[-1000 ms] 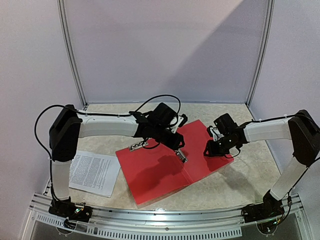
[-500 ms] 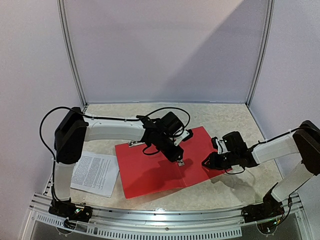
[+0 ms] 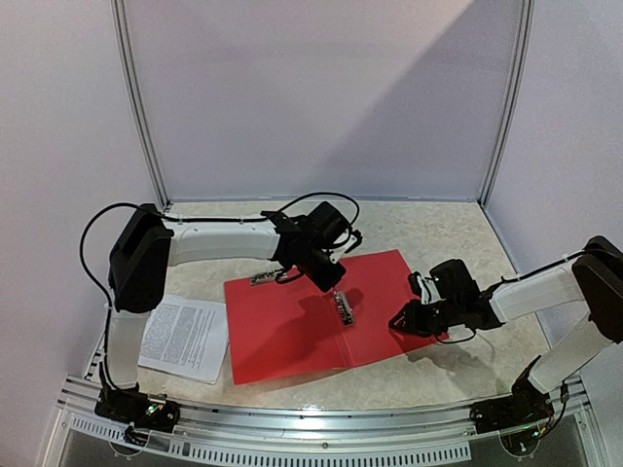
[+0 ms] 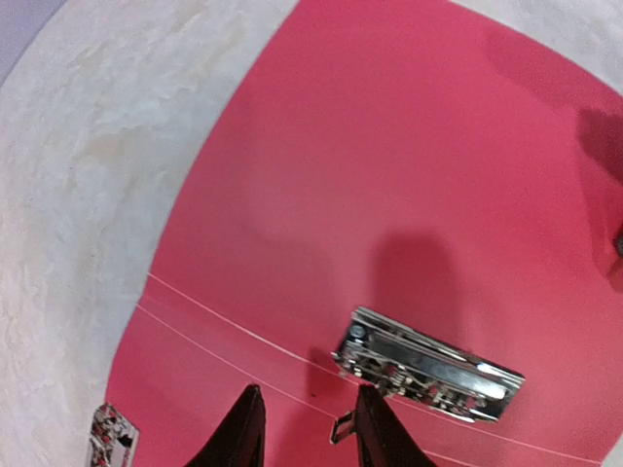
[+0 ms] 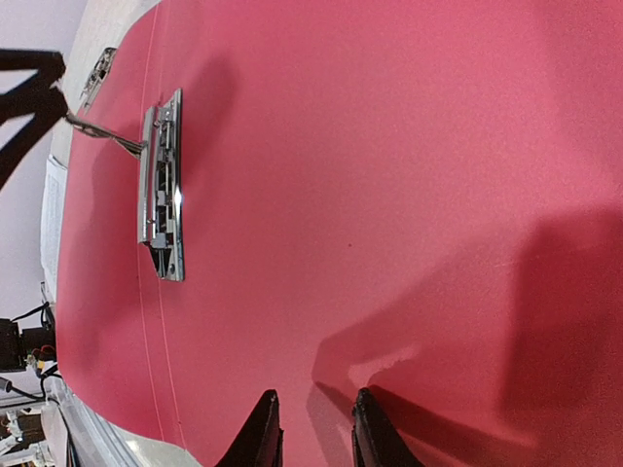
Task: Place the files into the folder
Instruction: Open the spring clip on the folder at the center of the board.
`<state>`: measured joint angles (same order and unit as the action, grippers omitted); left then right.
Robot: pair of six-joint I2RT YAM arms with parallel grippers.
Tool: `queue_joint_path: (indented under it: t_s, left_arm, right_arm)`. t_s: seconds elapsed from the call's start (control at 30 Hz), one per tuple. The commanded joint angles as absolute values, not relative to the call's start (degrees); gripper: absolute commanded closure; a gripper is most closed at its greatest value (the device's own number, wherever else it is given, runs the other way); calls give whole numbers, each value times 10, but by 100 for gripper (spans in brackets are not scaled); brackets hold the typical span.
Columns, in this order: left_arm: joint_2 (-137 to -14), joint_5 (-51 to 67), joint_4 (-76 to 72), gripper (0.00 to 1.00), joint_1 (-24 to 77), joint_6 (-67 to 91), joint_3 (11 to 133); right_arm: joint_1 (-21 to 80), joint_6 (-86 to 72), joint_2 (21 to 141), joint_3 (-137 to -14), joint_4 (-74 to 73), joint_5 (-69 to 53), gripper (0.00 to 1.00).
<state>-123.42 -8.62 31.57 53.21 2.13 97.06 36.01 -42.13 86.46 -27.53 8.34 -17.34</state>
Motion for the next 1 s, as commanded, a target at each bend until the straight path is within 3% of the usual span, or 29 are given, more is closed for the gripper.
queue_joint_path:
  t_s: [0.0, 0.4, 0.63, 0.8, 0.97]
  left_arm:
    - [-1276, -114, 316, 68, 491, 11, 1002]
    - [-1329, -115, 316, 67, 480, 49, 1097]
    - [-1155, 32, 231, 60, 522, -40, 941]
    - [-1106, 30, 250, 59, 594, -150, 866]
    - [-1138, -18, 290, 59, 625, -200, 882]
  right_arm:
    - [368, -424, 880, -243, -49, -165, 75]
    - [369, -433, 810, -211, -49, -166, 74]
    - [369, -402, 792, -233, -51, -166, 71]
    - [369, -396, 798, -232, -42, -174, 70]
    - [369, -394, 815, -239, -33, -190, 70]
